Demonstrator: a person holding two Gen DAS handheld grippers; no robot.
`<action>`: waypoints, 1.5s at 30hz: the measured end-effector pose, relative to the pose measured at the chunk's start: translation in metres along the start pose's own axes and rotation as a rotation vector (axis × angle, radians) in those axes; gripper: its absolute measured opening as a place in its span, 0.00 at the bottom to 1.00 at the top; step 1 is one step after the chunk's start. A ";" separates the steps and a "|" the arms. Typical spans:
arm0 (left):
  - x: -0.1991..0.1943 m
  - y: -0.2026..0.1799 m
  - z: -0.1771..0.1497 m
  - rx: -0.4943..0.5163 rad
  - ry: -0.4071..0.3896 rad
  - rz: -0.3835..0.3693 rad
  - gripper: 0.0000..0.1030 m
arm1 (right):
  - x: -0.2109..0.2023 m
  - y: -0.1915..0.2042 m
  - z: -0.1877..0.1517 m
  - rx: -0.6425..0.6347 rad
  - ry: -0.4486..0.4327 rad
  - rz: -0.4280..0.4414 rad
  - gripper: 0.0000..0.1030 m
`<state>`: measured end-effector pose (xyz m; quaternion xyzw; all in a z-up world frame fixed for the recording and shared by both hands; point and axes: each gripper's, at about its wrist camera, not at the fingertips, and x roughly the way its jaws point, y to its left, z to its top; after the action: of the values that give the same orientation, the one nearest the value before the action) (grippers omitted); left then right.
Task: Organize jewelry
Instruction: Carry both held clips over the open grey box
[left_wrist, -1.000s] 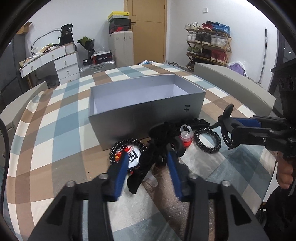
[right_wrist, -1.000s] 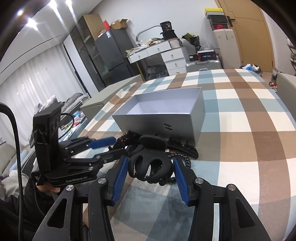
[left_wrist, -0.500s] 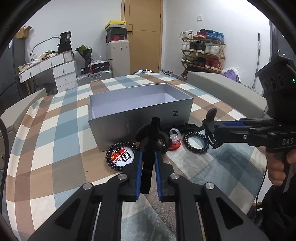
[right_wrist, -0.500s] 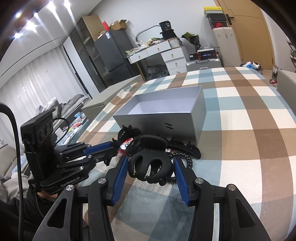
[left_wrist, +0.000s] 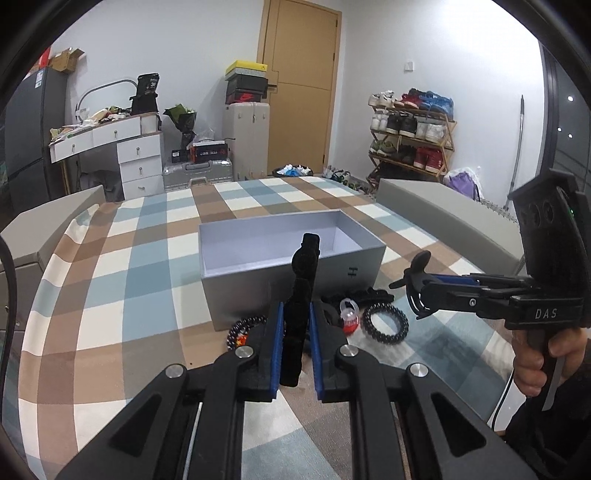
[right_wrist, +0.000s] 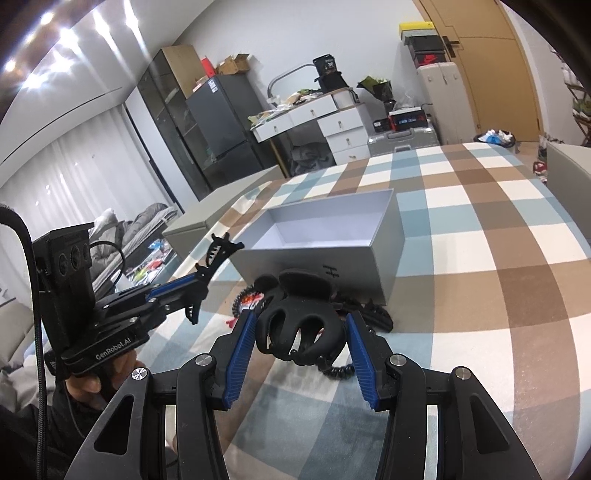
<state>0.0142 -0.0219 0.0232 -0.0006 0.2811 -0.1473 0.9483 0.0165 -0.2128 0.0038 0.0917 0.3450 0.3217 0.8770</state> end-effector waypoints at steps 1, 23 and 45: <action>0.000 0.002 0.002 -0.008 -0.005 0.003 0.08 | -0.001 0.000 0.002 -0.001 -0.007 -0.001 0.47; 0.001 0.026 0.043 -0.061 -0.116 0.038 0.08 | -0.010 0.006 0.067 -0.004 -0.149 0.006 0.47; 0.038 0.039 0.045 -0.061 -0.052 0.056 0.08 | 0.055 -0.011 0.080 0.044 -0.051 -0.006 0.47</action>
<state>0.0794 0.0012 0.0372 -0.0254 0.2605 -0.1118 0.9587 0.1060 -0.1816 0.0293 0.1182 0.3299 0.3088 0.8842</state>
